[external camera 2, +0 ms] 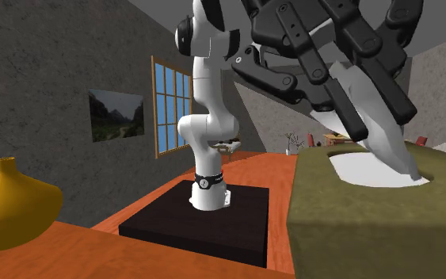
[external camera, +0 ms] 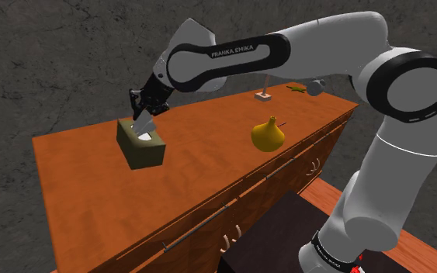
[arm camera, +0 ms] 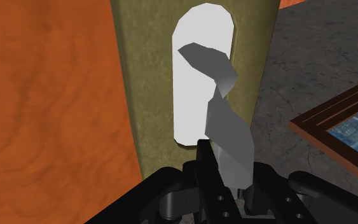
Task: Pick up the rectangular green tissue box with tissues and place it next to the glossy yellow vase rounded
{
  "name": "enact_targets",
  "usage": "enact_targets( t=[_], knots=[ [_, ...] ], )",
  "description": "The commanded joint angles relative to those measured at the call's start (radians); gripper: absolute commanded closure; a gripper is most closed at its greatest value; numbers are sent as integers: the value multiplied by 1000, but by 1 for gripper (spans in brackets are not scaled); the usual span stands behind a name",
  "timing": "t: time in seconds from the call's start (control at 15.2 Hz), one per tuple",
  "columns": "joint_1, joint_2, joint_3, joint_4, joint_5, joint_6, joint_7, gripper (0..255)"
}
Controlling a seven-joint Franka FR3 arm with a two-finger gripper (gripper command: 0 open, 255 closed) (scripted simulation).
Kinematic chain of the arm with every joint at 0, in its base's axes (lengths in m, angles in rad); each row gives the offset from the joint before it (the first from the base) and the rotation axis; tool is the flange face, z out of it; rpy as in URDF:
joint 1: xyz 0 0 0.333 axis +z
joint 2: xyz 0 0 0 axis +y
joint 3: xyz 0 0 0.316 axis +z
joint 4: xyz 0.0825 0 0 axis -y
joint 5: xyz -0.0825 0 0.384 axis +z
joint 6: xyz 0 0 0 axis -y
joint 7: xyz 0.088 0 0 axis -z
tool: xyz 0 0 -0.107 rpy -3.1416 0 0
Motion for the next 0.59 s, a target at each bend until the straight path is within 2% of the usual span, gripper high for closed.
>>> enact_targets(
  t=[0.0, 0.53],
  knots=[
    [-1, -3, -2, 23, -6, -26, 7, 255],
    [-2, -17, -5, 113, -25, -127, 36, 255]
  ],
)
